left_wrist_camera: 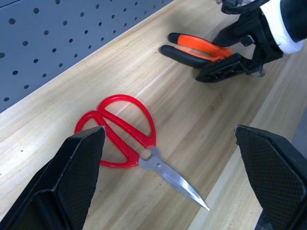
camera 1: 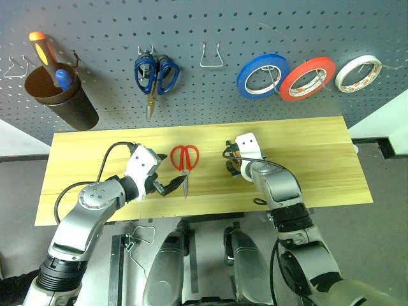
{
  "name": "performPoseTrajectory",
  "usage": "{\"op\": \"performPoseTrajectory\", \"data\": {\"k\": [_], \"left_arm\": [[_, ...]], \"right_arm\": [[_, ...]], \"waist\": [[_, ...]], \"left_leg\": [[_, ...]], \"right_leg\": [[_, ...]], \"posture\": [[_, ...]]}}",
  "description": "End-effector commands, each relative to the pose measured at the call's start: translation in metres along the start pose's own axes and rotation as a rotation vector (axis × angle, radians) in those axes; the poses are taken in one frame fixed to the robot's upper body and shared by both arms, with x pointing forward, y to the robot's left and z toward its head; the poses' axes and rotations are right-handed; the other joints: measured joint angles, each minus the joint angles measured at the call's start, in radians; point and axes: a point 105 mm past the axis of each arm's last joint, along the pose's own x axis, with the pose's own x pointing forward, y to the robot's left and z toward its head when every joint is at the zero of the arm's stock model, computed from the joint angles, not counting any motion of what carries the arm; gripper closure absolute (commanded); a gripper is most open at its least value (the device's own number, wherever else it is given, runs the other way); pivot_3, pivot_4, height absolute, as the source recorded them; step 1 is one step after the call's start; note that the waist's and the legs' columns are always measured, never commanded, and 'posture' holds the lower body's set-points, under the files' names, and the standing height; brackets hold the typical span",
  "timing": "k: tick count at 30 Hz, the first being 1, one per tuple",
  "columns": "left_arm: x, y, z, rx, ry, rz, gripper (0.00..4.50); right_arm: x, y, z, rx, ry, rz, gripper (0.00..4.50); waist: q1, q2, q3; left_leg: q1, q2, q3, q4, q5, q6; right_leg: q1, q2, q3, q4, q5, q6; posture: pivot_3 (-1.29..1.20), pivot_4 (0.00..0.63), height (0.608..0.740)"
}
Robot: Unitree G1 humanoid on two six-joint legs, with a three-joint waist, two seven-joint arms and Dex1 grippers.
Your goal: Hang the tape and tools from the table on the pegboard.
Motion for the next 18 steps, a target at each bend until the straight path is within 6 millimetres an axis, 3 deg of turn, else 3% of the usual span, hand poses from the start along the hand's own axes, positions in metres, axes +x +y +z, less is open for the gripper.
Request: {"op": "performPoseTrajectory", "data": {"k": [1,3,11,18], "left_arm": [[-0.003,-0.001,0.011,0.022,-0.04,0.007,0.0],[-0.003,0.0,0.012,0.023,-0.042,0.009,0.0],[-0.002,0.001,0.013,0.027,-0.049,0.013,0.0],[-0.002,-0.003,0.021,0.016,-0.099,-0.026,0.0]], "right_arm": [[0.002,-0.005,-0.001,0.002,0.007,0.0,1.27],[0.003,-0.006,0.001,-0.002,-0.002,0.001,1.78],[-0.001,-0.006,0.008,-0.027,-0.066,0.019,1.78],[-0.05,-0.006,0.035,-0.058,-0.332,0.05,1.78]], "waist": [[0.002,0.0,0.0],[0.002,0.0,0.0],[0.002,0.0,0.0],[0.002,0.0,0.0]], "left_leg": [[0.0,0.0,0.0,0.0,0.0,0.0],[0.0,0.0,0.0,0.0,0.0,0.0],[0.0,0.0,0.0,0.0,0.0,0.0],[-0.007,0.0,0.0,-0.002,0.0,-0.001]], "right_leg": [[0.0,0.0,0.0,0.0,0.0,0.0],[0.0,0.0,0.0,0.0,0.0,0.0],[0.0,0.0,0.0,0.0,0.0,0.0],[-0.006,0.0,0.0,-0.001,0.0,0.001]], "posture": [[0.08,0.431,0.703],[0.08,0.43,0.703],[0.08,0.42,0.703],[0.08,0.412,0.703]]}}
